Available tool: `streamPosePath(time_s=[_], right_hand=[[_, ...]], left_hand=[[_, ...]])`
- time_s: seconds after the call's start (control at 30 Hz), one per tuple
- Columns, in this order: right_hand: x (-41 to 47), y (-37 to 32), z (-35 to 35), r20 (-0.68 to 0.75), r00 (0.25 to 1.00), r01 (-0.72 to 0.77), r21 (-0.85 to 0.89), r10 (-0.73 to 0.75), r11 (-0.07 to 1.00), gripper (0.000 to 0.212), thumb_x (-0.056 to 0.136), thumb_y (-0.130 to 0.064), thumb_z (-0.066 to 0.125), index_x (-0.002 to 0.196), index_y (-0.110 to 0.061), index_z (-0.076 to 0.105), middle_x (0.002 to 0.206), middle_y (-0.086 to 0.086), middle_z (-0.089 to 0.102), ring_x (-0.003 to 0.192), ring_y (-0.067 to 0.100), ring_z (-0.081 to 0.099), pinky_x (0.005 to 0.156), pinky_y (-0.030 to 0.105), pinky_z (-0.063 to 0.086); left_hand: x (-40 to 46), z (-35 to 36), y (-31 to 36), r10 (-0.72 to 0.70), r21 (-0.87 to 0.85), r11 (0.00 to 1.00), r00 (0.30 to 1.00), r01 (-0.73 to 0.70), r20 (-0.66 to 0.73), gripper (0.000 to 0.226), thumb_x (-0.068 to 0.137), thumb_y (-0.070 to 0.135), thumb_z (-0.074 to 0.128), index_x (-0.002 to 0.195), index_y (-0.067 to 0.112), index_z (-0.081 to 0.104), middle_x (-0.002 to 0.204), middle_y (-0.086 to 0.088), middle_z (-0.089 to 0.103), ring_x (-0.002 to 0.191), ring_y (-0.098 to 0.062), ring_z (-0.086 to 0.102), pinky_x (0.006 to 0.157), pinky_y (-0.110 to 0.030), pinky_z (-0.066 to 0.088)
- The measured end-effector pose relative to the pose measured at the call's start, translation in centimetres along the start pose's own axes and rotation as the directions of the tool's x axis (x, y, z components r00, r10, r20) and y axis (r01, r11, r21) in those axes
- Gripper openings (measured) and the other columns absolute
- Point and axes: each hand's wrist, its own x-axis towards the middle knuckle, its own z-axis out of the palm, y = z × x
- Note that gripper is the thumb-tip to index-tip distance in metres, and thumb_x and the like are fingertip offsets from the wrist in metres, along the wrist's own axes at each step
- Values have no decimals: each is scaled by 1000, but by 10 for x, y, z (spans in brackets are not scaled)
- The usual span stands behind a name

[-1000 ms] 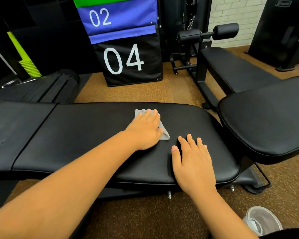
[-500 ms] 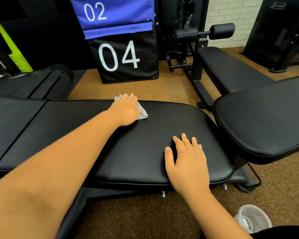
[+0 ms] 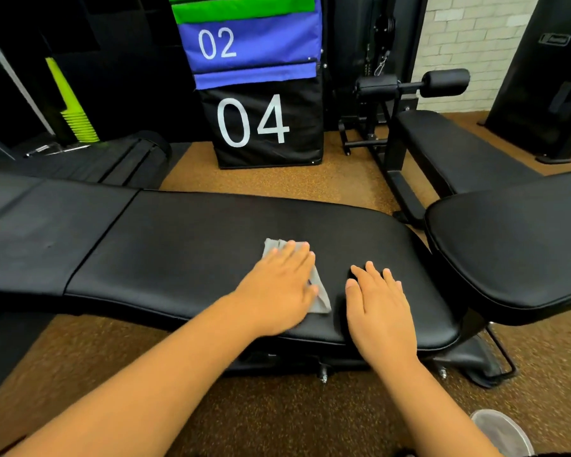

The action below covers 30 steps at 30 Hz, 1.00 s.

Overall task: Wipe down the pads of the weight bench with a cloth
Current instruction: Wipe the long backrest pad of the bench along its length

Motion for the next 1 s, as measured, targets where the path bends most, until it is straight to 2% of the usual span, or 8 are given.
streamPosePath(time_s=[0.1,0.33,0.4,0.5,0.6,0.77,0.87,1.0], right_hand=[[2,1,-5,51,998,-30,99,25,995,46,102,-36,27,143,-24,44,157,1,30,148,25,14,121,40,7],[8,-7,-11,123,988,-125,270,95,955,44,103,-37,28,142,-24,45,155,2,33,149,25,10,120,42,3],[8,-19,-13,108,988,-135,295,107,946,43,103,-37,30,140,-23,46,152,1,39,149,25,12,120,42,3],[5,-53,-14,69,998,-16,326,-7,945,41,102,-35,33,140,-24,45,154,0,35,150,21,8,121,40,3],[5,-101,-9,104,965,189,369,-242,910,42,103,-35,34,144,-27,40,158,-5,25,149,13,1,122,40,9],[27,-158,24,274,855,379,251,-441,891,52,103,-42,31,151,-24,24,162,-3,10,150,20,-6,121,42,4],[44,-166,45,354,810,487,41,-468,872,55,103,-43,26,153,-22,19,162,1,10,149,28,-2,119,46,7],[91,-156,46,308,846,466,-30,-435,884,47,102,-36,28,143,-15,33,150,7,31,138,35,23,108,53,26]], left_hand=[[-24,-1,-12,-83,-58,995,996,85,31,61,105,41,19,156,14,1,164,1,-8,150,-15,-9,119,-31,0],[-20,-12,-72,-324,-128,938,946,321,-4,59,105,39,23,155,10,11,164,-5,2,151,-21,-2,120,-37,6],[-21,-16,-67,-305,-296,908,952,296,16,58,105,40,25,154,12,15,164,-3,3,151,-19,-4,119,-37,4],[-29,-22,-64,-307,-727,641,950,246,51,52,105,37,31,154,23,21,163,9,10,149,-7,1,115,-24,4],[-44,-26,-76,-361,-881,449,932,152,-23,45,104,34,37,148,27,38,155,14,31,143,-2,24,114,-20,15],[-79,-33,-112,-496,-732,652,842,200,-211,45,102,33,43,146,19,44,153,4,39,144,-8,26,112,-21,21],[-106,-32,-147,-544,-535,774,788,337,-290,47,102,35,42,144,14,45,154,0,38,148,-17,18,120,-35,17],[-142,-30,-184,-627,-424,766,709,484,-323,44,102,31,39,138,8,51,147,-8,47,147,-28,22,120,-48,16]])
